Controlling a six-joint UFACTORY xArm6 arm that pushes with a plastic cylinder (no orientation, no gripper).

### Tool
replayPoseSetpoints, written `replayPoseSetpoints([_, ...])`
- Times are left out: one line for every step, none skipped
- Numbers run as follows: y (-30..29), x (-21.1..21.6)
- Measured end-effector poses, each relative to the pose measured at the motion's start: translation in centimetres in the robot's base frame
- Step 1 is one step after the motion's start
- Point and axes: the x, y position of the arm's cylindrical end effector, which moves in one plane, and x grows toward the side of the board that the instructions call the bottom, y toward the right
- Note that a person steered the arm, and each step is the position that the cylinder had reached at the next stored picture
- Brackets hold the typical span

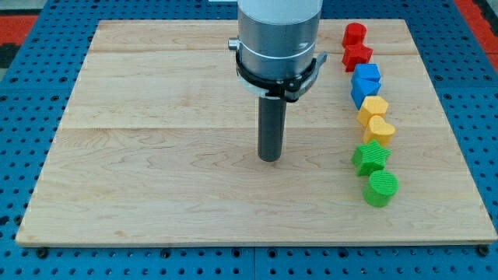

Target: Point your arm to the red circle

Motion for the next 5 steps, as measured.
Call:
replayPoseSetpoints([1.3,2.3])
replayPoseSetpoints([3.7,6.2])
replayPoseSetpoints([12.0,9.5])
replayPoseSetpoints([23.0,11.4])
replayPoseSetpoints([26.7,10.8])
